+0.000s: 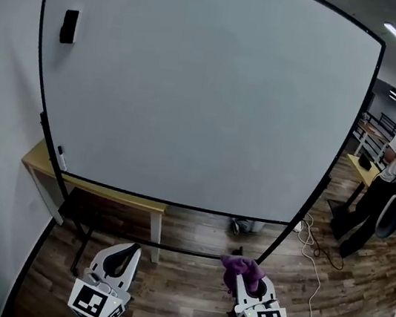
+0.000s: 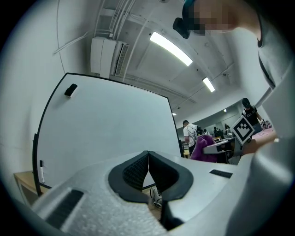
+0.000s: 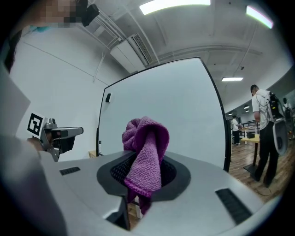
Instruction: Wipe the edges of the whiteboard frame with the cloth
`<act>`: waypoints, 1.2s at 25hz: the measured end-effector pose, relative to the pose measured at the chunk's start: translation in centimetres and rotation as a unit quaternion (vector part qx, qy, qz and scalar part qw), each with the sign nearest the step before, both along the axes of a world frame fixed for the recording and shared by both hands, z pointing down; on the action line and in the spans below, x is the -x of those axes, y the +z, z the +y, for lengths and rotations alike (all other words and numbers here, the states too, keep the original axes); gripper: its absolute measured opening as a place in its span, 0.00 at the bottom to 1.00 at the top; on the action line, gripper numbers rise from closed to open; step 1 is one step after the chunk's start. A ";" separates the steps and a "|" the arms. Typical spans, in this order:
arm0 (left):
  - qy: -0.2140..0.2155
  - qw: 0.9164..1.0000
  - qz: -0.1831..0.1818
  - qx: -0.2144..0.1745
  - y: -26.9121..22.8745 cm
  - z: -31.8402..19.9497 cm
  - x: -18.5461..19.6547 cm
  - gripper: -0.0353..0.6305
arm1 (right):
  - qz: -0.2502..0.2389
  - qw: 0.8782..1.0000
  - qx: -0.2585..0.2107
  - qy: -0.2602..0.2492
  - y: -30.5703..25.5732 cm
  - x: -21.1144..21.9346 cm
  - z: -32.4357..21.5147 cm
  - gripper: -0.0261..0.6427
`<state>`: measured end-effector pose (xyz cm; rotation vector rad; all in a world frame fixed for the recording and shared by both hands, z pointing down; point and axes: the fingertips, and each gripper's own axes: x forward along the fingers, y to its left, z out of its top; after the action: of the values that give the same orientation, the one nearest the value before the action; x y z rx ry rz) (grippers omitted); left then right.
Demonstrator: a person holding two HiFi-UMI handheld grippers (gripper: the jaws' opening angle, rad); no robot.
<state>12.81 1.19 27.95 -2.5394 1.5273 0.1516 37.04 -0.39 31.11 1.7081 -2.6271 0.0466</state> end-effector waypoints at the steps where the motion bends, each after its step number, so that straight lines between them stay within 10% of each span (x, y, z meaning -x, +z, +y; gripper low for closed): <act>1: -0.005 1.000 0.001 -0.002 -0.2 0.7 -0.5 0.08 | 0.002 1.000 -0.001 -0.005 -0.2 -0.5 0.5 0.14; 30: -0.089 0.996 -0.014 -0.018 0.1 17.2 -9.6 0.08 | -0.002 0.996 -0.016 -0.087 0.8 -9.1 14.5 0.15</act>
<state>22.41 18.43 28.10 -2.3531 1.7135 0.1183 46.17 14.15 31.90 1.4801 -2.7821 0.0077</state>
